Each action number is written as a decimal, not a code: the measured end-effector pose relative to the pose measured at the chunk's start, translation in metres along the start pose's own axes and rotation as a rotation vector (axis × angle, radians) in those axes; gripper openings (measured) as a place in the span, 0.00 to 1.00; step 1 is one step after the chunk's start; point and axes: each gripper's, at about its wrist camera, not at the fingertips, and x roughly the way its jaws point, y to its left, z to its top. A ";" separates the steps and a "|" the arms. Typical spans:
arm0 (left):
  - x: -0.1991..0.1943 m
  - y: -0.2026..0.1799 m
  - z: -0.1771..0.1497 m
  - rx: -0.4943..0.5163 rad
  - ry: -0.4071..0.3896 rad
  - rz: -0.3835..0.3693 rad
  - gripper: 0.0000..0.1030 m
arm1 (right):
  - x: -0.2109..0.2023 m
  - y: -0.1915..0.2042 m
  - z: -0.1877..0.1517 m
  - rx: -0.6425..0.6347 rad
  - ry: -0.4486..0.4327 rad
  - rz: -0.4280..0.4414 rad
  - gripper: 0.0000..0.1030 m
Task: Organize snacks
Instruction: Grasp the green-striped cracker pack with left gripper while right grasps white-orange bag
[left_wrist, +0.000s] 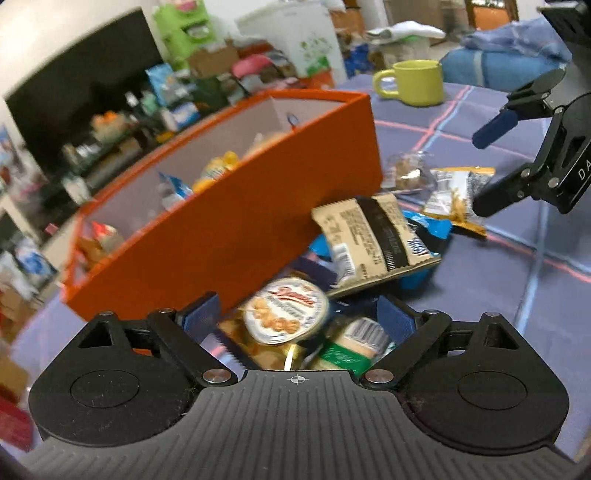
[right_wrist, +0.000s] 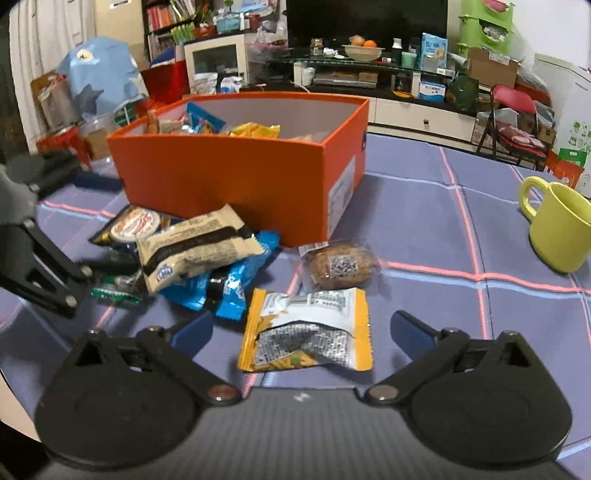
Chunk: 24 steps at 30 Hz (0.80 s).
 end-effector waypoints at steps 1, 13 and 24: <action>0.003 0.001 0.001 0.000 0.003 -0.013 0.71 | -0.001 -0.001 0.000 0.007 -0.004 0.000 0.99; -0.032 -0.029 -0.017 -0.003 0.121 -0.104 0.78 | 0.002 0.001 0.004 0.009 -0.007 0.006 0.99; -0.011 -0.016 -0.013 -0.623 0.196 0.212 0.77 | 0.005 0.011 -0.010 -0.049 -0.021 -0.037 0.99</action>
